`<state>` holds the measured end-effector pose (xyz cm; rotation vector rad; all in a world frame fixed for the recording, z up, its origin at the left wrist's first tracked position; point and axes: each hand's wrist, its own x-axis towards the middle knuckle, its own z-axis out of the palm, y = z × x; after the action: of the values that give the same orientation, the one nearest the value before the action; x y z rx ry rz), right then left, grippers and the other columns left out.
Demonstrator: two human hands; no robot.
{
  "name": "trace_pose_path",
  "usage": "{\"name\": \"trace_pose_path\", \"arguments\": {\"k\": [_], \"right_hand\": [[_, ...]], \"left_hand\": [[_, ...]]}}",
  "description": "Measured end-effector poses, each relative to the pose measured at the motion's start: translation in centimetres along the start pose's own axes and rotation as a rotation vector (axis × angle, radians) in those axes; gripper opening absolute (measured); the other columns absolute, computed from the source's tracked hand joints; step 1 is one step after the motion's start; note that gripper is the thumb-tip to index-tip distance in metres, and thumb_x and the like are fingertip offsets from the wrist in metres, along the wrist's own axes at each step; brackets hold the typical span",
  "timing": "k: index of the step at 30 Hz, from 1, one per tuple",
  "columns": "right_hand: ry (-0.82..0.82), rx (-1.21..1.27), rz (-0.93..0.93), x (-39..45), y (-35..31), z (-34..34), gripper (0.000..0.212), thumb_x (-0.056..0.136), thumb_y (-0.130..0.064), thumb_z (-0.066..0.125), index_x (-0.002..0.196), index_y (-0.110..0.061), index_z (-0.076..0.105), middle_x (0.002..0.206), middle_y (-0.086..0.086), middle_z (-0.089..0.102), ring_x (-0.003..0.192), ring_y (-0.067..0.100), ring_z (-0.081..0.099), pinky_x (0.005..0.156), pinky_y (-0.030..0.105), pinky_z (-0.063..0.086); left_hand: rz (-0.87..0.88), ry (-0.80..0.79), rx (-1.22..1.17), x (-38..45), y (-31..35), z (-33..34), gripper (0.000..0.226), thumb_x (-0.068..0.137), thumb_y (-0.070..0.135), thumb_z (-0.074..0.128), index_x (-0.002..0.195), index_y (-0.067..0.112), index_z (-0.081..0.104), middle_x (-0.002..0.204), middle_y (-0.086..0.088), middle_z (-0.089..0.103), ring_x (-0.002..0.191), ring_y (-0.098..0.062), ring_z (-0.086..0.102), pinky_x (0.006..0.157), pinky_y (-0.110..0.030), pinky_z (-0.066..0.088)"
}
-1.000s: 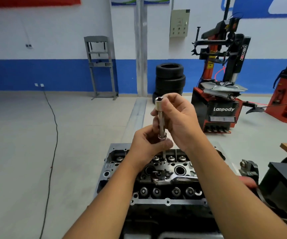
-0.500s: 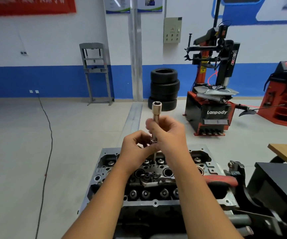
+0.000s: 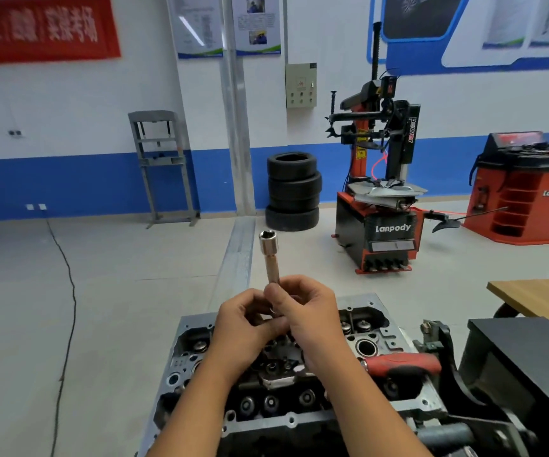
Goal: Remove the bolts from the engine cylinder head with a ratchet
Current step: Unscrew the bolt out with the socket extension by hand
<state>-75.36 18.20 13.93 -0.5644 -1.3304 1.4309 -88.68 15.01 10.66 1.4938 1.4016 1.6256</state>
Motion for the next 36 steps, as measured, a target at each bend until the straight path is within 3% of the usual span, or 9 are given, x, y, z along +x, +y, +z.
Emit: {"name": "trace_pose_path", "arguments": {"k": [2, 7, 14, 21, 24, 27, 30, 34, 36], "right_hand": [[0.026, -0.009, 0.029, -0.1, 0.2, -0.3, 0.014, 0.076, -0.014, 0.089, 0.08, -0.019, 0.076, 0.083, 0.01, 0.078, 0.079, 0.023, 0.078, 0.065, 0.026, 0.059], [0.111, -0.048, 0.012, -0.2, 0.2, -0.4, 0.014, 0.082, -0.012, 0.087, 0.081, -0.01, 0.073, 0.079, 0.009, 0.078, 0.078, 0.022, 0.078, 0.065, 0.024, 0.059], [0.153, -0.25, -0.108, -0.4, 0.6, 0.0, 0.013, 0.081, -0.019, 0.087, 0.083, -0.024, 0.075, 0.085, -0.008, 0.076, 0.085, 0.005, 0.071, 0.071, 0.016, 0.056], [-0.01, -0.381, -0.059, 1.0, -0.2, -0.7, 0.006, 0.094, -0.023, 0.074, 0.093, -0.025, 0.079, 0.087, -0.008, 0.078, 0.086, 0.007, 0.074, 0.079, 0.027, 0.06], [-0.111, -0.343, -0.048, 1.7, -1.0, -1.0, 0.002, 0.089, -0.025, 0.077, 0.09, -0.025, 0.079, 0.085, -0.004, 0.078, 0.082, 0.01, 0.076, 0.071, 0.023, 0.059], [-0.058, -0.32, -0.136, 1.7, -0.4, -0.8, 0.009, 0.081, -0.022, 0.085, 0.084, -0.027, 0.078, 0.082, -0.004, 0.078, 0.079, 0.01, 0.075, 0.068, 0.019, 0.057], [-0.039, -0.333, -0.182, 2.0, 0.3, -1.0, 0.011, 0.085, -0.02, 0.081, 0.084, -0.028, 0.074, 0.083, -0.003, 0.076, 0.08, 0.013, 0.074, 0.07, 0.026, 0.059], [-0.075, -0.356, -0.183, 2.1, 0.5, -1.3, 0.007, 0.095, -0.024, 0.068, 0.092, -0.029, 0.071, 0.089, -0.002, 0.077, 0.087, 0.015, 0.074, 0.078, 0.04, 0.063], [-0.067, -0.36, -0.189, 1.9, 0.6, -1.2, 0.005, 0.094, -0.027, 0.068, 0.092, -0.028, 0.072, 0.089, -0.002, 0.076, 0.087, 0.016, 0.073, 0.08, 0.044, 0.063]], "left_hand": [[-0.013, -0.018, -0.009, 0.1, 0.1, 0.0, 0.028, 0.082, 0.016, 0.088, 0.103, 0.033, 0.078, 0.102, -0.001, 0.08, 0.098, -0.02, 0.077, 0.086, -0.041, 0.064], [-0.001, -0.141, 0.001, -0.5, 1.2, 0.6, 0.024, 0.099, 0.044, 0.066, 0.12, 0.036, 0.076, 0.115, 0.006, 0.078, 0.112, -0.012, 0.073, 0.092, -0.028, 0.059], [0.011, -0.096, 0.113, -0.5, 0.8, 1.1, 0.024, 0.104, 0.021, 0.064, 0.115, 0.039, 0.076, 0.103, 0.009, 0.08, 0.092, -0.01, 0.076, 0.071, -0.023, 0.057], [0.022, -0.12, 0.082, -0.6, 1.1, 0.7, 0.033, 0.105, 0.02, 0.058, 0.127, 0.041, 0.069, 0.121, 0.011, 0.076, 0.117, -0.009, 0.07, 0.097, -0.034, 0.058], [0.035, -0.032, 0.114, -0.4, 1.1, 1.0, 0.043, 0.095, 0.016, 0.074, 0.116, 0.054, 0.069, 0.109, 0.016, 0.077, 0.103, -0.005, 0.073, 0.087, -0.028, 0.061], [0.048, 0.047, 0.176, -0.2, 0.7, 1.2, 0.055, 0.087, 0.009, 0.081, 0.102, 0.06, 0.069, 0.095, 0.017, 0.077, 0.09, -0.003, 0.073, 0.075, -0.019, 0.058], [0.021, 0.016, 0.155, -0.2, 0.7, 1.1, 0.044, 0.09, 0.011, 0.078, 0.106, 0.052, 0.071, 0.093, 0.012, 0.078, 0.088, -0.007, 0.074, 0.073, -0.021, 0.059], [-0.037, -0.085, 0.092, -0.6, 0.9, 0.9, 0.037, 0.101, 0.008, 0.066, 0.125, 0.036, 0.068, 0.11, 0.015, 0.077, 0.106, -0.004, 0.072, 0.089, -0.024, 0.059], [-0.046, -0.066, 0.125, -0.6, 1.1, 0.8, 0.04, 0.099, 0.004, 0.065, 0.118, 0.038, 0.07, 0.105, 0.015, 0.078, 0.102, -0.004, 0.073, 0.087, -0.025, 0.06]]}}
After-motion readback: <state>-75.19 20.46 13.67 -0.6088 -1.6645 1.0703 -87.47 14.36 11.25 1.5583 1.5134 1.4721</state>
